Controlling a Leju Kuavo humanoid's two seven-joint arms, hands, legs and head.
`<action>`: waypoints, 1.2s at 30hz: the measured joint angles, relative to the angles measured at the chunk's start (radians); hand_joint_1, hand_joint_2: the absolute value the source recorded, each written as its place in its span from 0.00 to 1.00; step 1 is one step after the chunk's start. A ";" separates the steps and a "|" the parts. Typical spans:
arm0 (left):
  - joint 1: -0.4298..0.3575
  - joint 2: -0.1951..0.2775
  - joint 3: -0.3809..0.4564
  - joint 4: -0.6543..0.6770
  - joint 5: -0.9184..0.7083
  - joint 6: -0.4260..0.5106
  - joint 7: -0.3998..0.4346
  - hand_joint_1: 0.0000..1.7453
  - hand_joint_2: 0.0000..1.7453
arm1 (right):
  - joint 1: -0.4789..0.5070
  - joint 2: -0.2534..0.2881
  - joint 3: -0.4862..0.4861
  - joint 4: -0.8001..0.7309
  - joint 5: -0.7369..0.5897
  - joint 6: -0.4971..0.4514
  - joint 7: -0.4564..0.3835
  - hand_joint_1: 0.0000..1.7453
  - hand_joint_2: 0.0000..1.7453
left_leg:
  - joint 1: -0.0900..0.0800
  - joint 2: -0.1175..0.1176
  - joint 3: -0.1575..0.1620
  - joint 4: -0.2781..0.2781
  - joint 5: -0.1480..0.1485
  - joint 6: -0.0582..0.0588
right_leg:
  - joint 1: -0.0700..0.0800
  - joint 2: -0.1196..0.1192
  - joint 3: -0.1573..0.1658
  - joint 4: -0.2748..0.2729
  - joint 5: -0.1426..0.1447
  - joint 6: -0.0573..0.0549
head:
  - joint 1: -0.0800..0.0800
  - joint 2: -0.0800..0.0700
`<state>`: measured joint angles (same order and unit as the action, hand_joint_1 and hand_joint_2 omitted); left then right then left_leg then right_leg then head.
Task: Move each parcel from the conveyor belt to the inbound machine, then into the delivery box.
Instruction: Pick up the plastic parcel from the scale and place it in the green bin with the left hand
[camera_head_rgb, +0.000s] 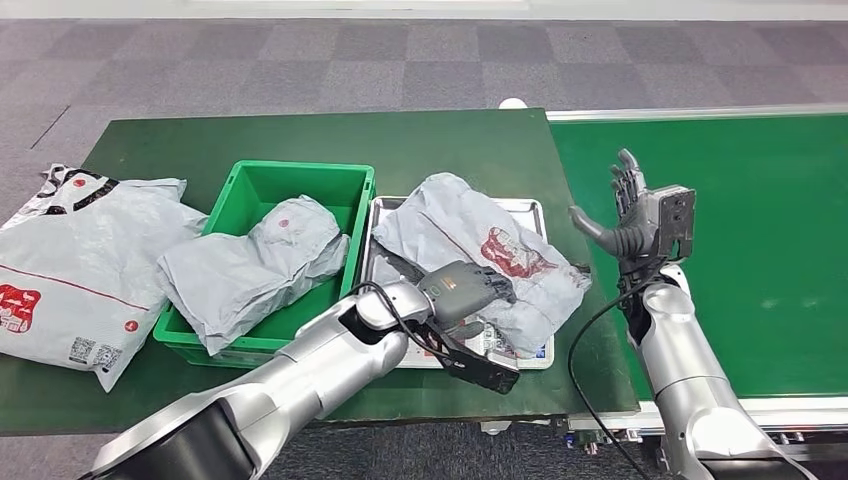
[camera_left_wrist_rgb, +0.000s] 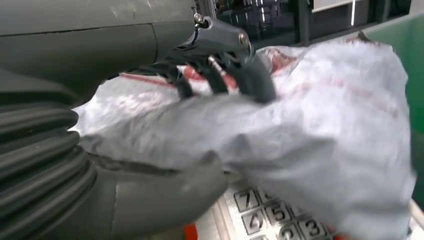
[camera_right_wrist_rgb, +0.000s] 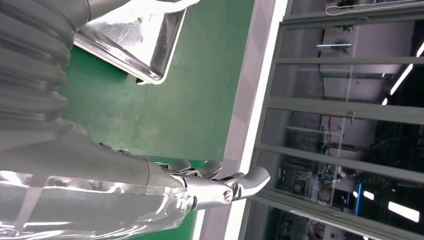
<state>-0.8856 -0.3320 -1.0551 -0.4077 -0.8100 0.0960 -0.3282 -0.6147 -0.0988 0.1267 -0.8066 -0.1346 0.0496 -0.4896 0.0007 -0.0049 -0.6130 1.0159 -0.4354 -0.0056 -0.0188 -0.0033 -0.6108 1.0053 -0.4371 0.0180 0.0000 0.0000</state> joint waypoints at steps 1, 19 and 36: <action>0.000 -0.001 0.000 -0.001 0.000 0.006 0.000 1.00 1.00 | 0.000 0.000 0.000 0.000 0.001 0.000 0.001 0.00 1.00 | 0.000 0.000 0.000 0.000 0.000 0.000 | 0.000 0.000 0.000 0.000 0.000 0.000 | 0.000 0.000; -0.025 0.002 0.002 -0.049 -0.066 0.155 0.067 1.00 1.00 | 0.003 0.004 -0.016 -0.017 0.018 -0.016 0.017 0.00 1.00 | 0.000 -0.001 0.000 0.000 0.000 0.000 | 0.000 -0.001 0.000 0.000 0.000 0.000 | 0.000 0.000; -0.095 0.089 0.086 -0.174 -0.396 0.303 0.229 1.00 1.00 | 0.151 -0.014 -0.122 -0.166 0.028 -0.016 0.058 0.00 1.00 | 0.000 0.000 0.000 0.000 0.000 0.000 | 0.000 0.000 0.000 0.000 0.000 0.000 | 0.000 0.000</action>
<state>-0.9802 -0.2429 -0.9694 -0.5816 -1.2064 0.3991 -0.0991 -0.4639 -0.1132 0.0044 -0.9728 -0.1066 0.0337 -0.4313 0.0007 -0.0052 -0.6129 1.0160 -0.4353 -0.0055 -0.0188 -0.0036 -0.6106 1.0054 -0.4370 0.0180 0.0000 0.0000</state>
